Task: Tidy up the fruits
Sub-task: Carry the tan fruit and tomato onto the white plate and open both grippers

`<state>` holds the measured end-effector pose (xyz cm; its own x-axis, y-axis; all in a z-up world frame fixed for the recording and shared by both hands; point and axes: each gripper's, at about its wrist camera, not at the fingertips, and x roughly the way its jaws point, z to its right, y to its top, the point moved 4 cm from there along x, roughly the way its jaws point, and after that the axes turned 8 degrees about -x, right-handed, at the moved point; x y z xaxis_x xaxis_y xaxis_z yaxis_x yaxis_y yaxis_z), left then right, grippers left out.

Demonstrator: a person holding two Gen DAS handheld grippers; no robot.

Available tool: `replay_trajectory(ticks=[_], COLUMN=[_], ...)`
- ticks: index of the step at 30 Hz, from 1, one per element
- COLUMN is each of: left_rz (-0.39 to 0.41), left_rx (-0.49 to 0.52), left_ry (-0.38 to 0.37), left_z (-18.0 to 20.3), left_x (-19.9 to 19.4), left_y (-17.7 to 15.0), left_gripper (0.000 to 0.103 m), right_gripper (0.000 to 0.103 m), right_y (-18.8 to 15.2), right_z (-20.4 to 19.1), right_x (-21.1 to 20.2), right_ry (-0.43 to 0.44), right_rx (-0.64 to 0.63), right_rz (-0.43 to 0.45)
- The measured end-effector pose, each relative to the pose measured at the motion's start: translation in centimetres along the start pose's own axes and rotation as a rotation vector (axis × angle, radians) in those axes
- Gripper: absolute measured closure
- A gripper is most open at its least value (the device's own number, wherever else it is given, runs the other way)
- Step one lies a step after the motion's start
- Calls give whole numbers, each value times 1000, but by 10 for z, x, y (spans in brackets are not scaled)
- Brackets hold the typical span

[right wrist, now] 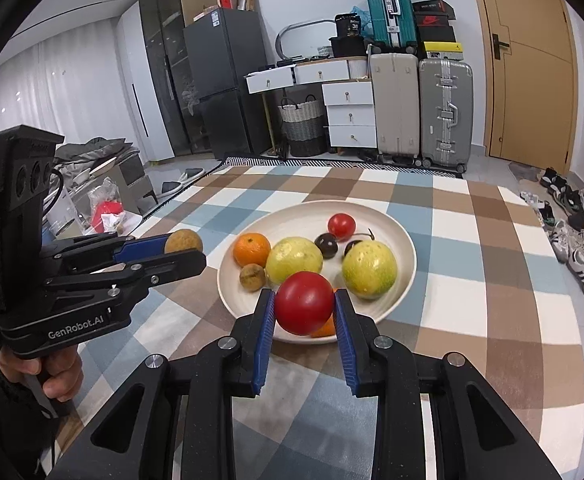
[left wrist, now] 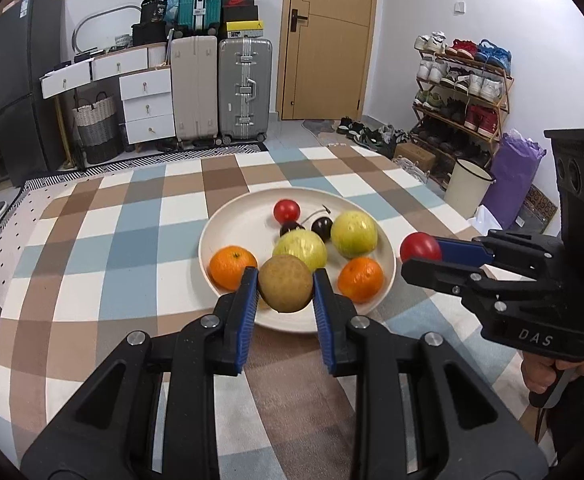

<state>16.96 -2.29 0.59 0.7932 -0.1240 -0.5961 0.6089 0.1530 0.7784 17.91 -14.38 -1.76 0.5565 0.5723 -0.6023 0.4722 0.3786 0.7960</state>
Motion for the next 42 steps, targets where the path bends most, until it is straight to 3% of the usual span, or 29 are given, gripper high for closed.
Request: replay_trajectory(ticks=[28,42], left_rz=[30,-18], left_rx=[-10,-28], left_ry=[24,25], left_z=[-17,-32], left_x=[51,103], left_y=[73,77], left_gripper=[79,79], right_gripper=[73,73], right_y=[67,71], right_z=[40,54], right_x=[28,75], right_ry=[-4,21], right_rx=[-13,-10], right_rz=[13,-52])
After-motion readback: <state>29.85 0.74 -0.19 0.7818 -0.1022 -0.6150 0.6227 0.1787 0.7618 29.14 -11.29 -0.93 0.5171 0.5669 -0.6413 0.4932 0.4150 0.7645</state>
